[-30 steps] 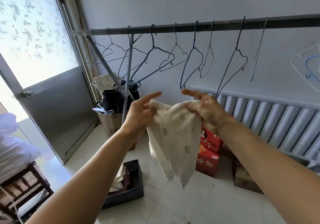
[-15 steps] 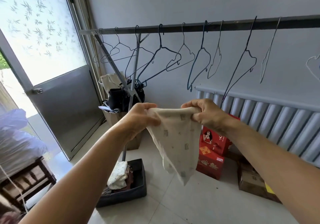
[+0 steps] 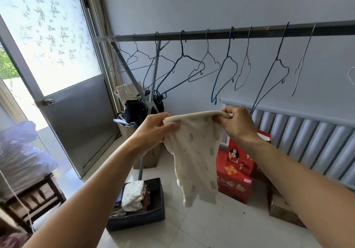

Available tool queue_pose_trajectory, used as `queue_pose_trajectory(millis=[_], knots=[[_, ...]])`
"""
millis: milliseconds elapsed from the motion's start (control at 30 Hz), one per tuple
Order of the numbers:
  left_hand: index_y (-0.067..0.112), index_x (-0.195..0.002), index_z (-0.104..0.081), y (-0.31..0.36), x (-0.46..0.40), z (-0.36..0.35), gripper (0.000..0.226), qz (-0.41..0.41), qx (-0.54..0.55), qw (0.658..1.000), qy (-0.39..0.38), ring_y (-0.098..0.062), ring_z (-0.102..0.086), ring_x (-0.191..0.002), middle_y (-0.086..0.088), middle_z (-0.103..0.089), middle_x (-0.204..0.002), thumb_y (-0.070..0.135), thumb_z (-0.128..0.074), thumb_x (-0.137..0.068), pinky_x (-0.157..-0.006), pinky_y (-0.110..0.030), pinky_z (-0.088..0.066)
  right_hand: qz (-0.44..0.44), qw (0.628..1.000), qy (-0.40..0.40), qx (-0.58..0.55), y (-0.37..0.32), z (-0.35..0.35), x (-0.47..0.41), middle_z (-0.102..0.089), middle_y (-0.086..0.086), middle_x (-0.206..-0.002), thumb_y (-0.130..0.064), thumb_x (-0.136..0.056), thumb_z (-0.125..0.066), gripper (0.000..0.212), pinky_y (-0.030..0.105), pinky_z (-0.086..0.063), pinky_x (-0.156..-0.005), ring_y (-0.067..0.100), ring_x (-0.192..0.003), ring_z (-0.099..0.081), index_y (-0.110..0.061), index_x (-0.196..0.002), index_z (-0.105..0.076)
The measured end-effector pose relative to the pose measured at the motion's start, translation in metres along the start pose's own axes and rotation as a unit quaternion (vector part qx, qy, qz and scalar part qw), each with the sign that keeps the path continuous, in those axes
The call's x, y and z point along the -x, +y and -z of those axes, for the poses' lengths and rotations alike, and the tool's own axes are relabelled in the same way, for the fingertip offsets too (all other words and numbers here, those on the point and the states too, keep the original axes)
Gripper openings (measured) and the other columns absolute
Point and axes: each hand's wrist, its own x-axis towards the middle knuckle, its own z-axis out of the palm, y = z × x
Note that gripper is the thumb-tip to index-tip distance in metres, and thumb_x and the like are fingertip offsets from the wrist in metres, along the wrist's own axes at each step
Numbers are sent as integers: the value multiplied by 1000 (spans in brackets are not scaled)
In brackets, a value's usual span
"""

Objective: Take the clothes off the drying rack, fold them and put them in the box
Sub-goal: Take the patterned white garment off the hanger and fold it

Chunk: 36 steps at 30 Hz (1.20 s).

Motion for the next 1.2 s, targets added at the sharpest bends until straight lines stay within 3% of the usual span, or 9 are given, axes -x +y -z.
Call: queue_pose_trajectory(millis=[100, 233, 500, 633, 733, 833, 933, 1033, 1200], knots=[[3, -92, -54, 8, 5, -10, 7, 13, 115, 992, -43, -13, -62, -66, -4, -59, -76, 9, -58, -95, -56, -26, -54, -103, 974, -27, -198, -10, -7, 2, -61, 5, -61, -17, -90, -65, 11, 29, -49, -50, 20, -46, -60, -6, -90, -62], [6, -91, -56, 16, 4, -19, 3, -7, 194, 975, -111, -18, -66, -74, -6, -64, -82, 7, -57, -94, -64, -31, -59, -166, 905, -96, -380, -22, -17, 12, -72, 9, -79, -12, -97, -53, 9, 31, -55, -59, 20, -63, -71, -9, -92, -60], [2, -116, -65, 15, -9, -38, 26, -33, 125, 988, -88, -21, -67, -93, -18, -69, -106, 15, -48, -102, -89, -35, -55, -132, 751, -325, -560, -32, -17, 25, -70, 13, -105, -70, -86, -37, 71, 48, -49, -96, 27, -99, -67, -14, -119, -66], [19, -114, -68, 7, -15, -41, 43, -103, -16, 995, 12, -10, -65, -74, -4, -72, -90, -10, -53, -87, -77, -31, -57, -61, 846, -283, -448, -34, -22, 24, -68, 16, -96, -28, -84, -71, 45, 40, -57, -74, 28, -88, -68, 2, -116, -59], [33, -126, -57, 4, -18, -38, 57, -152, -103, 976, 119, -4, -59, -98, 7, -58, -117, 4, -69, -79, -83, -27, -49, -83, 873, -233, -420, -34, -20, 19, -71, 20, -101, -9, -92, -63, 21, 38, -59, -72, 32, -91, -71, 0, -110, -65], [42, -139, -42, 4, -17, -20, 85, -100, -71, 992, 26, -14, -50, -126, 5, -48, -137, 16, -86, -70, -100, -31, -48, -43, 890, -290, -348, -40, -8, 12, -72, 19, -99, -10, -91, -63, 14, 38, -59, -76, 29, -89, -71, -3, -101, -69], [18, -115, -67, 7, -11, -11, 51, -12, -69, 992, -102, -25, -71, -96, -9, -73, -106, 14, -88, -69, -84, -41, -60, 62, 930, -279, -231, -48, 1, 10, -72, 4, -86, -13, -94, -61, 16, 30, -56, -79, 15, -82, -68, -15, -83, -72], [7, -84, -75, -3, -11, -3, 35, 29, -121, 989, -81, -23, -69, -77, -14, -75, -88, 33, -90, -64, -79, -43, -56, 98, 959, -184, -190, -52, 7, 6, -68, -15, -71, -11, -96, -57, 29, 18, -52, -70, 1, -72, -63, -22, -73, -69], [5, -104, -71, -16, -10, 11, 27, 12, 148, 985, -84, -24, -69, -104, -11, -73, -108, 15, -76, -79, -97, -29, -52, -25, 974, -75, -211, -37, 15, -9, -66, 5, -81, -17, -90, -67, 18, 36, -52, -77, 21, -78, -63, 1, -90, -70]])
